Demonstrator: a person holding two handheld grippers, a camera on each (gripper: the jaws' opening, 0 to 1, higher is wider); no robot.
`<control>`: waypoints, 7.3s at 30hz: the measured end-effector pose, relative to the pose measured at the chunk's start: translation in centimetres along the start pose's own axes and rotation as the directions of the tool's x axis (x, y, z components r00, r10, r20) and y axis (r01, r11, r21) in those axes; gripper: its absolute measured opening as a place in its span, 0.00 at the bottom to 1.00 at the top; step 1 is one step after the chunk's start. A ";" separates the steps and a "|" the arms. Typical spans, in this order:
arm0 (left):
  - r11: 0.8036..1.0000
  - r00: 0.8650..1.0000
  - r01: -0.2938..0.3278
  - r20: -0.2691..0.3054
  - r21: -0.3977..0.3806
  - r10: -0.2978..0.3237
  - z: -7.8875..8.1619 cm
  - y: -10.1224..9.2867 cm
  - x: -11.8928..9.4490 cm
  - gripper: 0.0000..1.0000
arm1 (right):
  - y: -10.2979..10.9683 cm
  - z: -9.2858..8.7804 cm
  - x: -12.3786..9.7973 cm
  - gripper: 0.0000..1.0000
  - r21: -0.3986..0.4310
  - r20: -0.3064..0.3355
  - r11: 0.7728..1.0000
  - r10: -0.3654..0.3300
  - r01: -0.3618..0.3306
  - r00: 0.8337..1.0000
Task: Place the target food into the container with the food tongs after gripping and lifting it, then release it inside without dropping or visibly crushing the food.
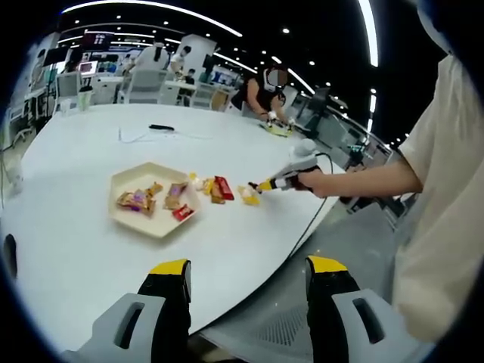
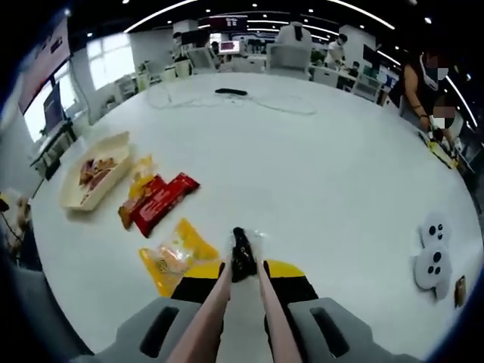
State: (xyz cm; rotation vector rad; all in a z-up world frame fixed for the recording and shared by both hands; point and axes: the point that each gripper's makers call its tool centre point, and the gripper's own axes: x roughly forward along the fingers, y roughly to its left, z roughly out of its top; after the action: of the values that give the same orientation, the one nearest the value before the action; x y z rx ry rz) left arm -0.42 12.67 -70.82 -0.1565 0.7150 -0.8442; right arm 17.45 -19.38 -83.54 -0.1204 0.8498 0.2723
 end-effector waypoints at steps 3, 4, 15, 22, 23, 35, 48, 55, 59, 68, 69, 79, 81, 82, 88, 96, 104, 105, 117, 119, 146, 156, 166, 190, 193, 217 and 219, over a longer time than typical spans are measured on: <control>1.000 1.000 -0.001 0.003 -0.002 0.001 0.0 0.0 0.0 0.61 | 0.0 0.2 -0.3 0.19 0.009 0.008 1.000 0.004 -0.004 1.000; 1.000 1.000 -0.002 0.004 -0.003 0.002 0.0 0.0 -0.1 0.61 | 0.1 0.4 -0.4 0.19 0.011 0.012 1.000 0.005 -0.006 1.000; 1.000 1.000 0.003 0.020 -0.001 -0.003 0.0 -0.3 -0.1 0.61 | 0.1 1.6 -2.1 0.18 0.035 0.055 0.999 0.004 -0.006 0.998; 1.000 1.000 0.002 0.024 -0.002 -0.002 -0.1 -0.3 -0.3 0.61 | 0.3 0.2 -1.7 0.19 0.049 0.033 0.999 0.005 -0.006 0.999; 1.000 1.000 0.000 0.024 -0.001 0.000 -0.1 -0.3 -0.4 0.61 | 0.3 -0.2 -1.6 0.19 0.048 0.027 0.999 0.003 -0.005 1.000; 1.000 1.000 -0.006 0.009 -0.005 0.006 -0.5 -0.5 -0.2 0.60 | 1.4 -1.8 -1.0 0.23 -0.003 -0.023 1.000 0.030 -0.030 0.999; 1.000 1.000 -0.005 0.015 -0.010 0.006 -0.4 -0.3 -0.4 0.60 | 1.8 -1.6 -0.9 0.18 -0.095 -0.040 0.995 0.012 -0.015 0.999; 1.000 1.000 -0.006 0.022 -0.009 0.006 -0.3 -0.3 -0.5 0.60 | 1.9 -0.9 -1.6 0.17 -0.073 -0.019 0.997 0.015 -0.016 1.000; 1.000 1.000 -0.003 0.029 -0.006 0.003 -0.2 -0.3 -0.5 0.60 | 1.4 0.3 -2.5 0.17 -0.064 0.014 0.998 0.010 -0.009 1.000; 1.000 0.998 0.009 0.056 0.006 -0.009 0.4 -0.7 -0.5 0.60 | 0.8 3.2 -4.8 0.17 -0.046 0.093 0.999 -0.007 0.011 0.996; 1.000 0.998 0.009 0.059 0.006 -0.009 0.4 -0.7 -0.6 0.60 | 0.9 3.5 -5.0 0.17 -0.046 0.100 0.999 -0.007 0.011 0.995; 1.000 0.996 -0.013 0.089 0.006 0.012 0.3 -0.4 -2.0 0.60 | 3.0 7.6 -7.0 0.18 -0.075 0.193 0.997 0.015 -0.001 0.981; 1.000 0.995 -0.018 0.094 0.006 0.017 0.3 -0.4 -2.1 0.60 | 3.5 8.6 -7.4 0.18 -0.081 0.214 0.997 0.024 -0.007 0.976; 1.000 0.995 -0.019 0.097 0.006 0.019 0.3 -0.5 -2.2 0.60 | 3.7 9.0 -7.6 0.18 -0.082 0.224 0.997 0.028 -0.010 0.974; 1.000 0.993 -0.024 0.118 0.007 0.023 0.3 -0.9 -2.6 0.60 | 5.1 11.7 -9.1 0.18 -0.104 0.292 0.994 0.045 -0.015 0.955; 0.999 0.989 -0.039 0.144 -0.001 0.039 0.0 -1.0 -3.5 0.60 | 7.2 14.8 -10.6 0.18 -0.132 0.354 0.990 0.085 -0.040 0.932; 0.998 0.983 -0.069 0.167 -0.016 0.070 -0.3 -0.5 -4.8 0.60 | 10.1 17.6 -11.2 0.18 -0.181 0.392 0.980 0.143 -0.076 0.909; 0.997 0.983 -0.072 0.170 -0.017 0.074 -0.3 -0.4 -5.0 0.60 | 10.4 17.8 -11.2 0.18 -0.181 0.398 0.980 0.150 -0.082 0.905; 0.995 0.976 -0.095 0.194 -0.039 0.100 -0.7 0.3 -6.1 0.60 | 15.1 20.6 -10.9 0.18 -0.256 0.406 0.957 0.235 -0.138 0.883; 0.994 0.974 -0.098 0.199 -0.044 0.105 -0.8 0.5 -6.3 0.60 | 15.6 20.9 -10.8 0.18 -0.266 0.405 0.953 0.246 -0.144 0.881; 0.983 0.959 -0.152 0.224 -0.101 0.172 -2.3 3.5 -9.5 0.59 | 24.5 23.4 -8.6 0.18 -0.380 0.360 0.893 0.381 -0.239 0.852; 0.983 0.957 -0.143 0.238 -0.112 0.166 -2.2 3.0 -8.9 0.59 | 26.9 24.9 -9.0 0.18 -0.425 0.357 0.864 0.436 -0.272 0.826; 0.980 0.953 -0.158 0.241 -0.124 0.184 -2.7 3.3 -9.6 0.59 | 30.0 25.2 -8.7 0.18 -0.476 0.333 0.825 0.490 -0.305 0.805; 0.981 0.954 -0.154 0.240 -0.120 0.179 -2.7 3.3 -9.4 0.59 | 25.3 24.2 -9.6 0.26 -0.354 0.383 0.887 0.427 -0.297 0.819; 0.983 0.957 -0.146 0.236 -0.109 0.169 -2.4 3.1 -9.1 0.59 | 23.7 23.4 -9.9 0.26 -0.341 0.388 0.901 0.396 -0.269 0.833; 0.998 0.978 -0.061 0.200 -0.027 0.065 -0.6 0.6 -5.3 0.58 | 13.4 15.8 -13.8 0.29 -0.088 0.427 0.969 0.248 -0.233 0.870; 0.998 0.979 -0.056 0.196 -0.022 0.059 -0.6 0.3 -5.0 0.58 | 12.5 15.2 -14.0 0.29 -0.066 0.431 0.973 0.227 -0.220 0.873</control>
State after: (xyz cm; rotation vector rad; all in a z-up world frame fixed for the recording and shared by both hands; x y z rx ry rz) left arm -2.83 16.61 -68.81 -0.2298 0.5383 -0.7558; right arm 16.16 -6.82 -62.94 0.0283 0.4108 0.5035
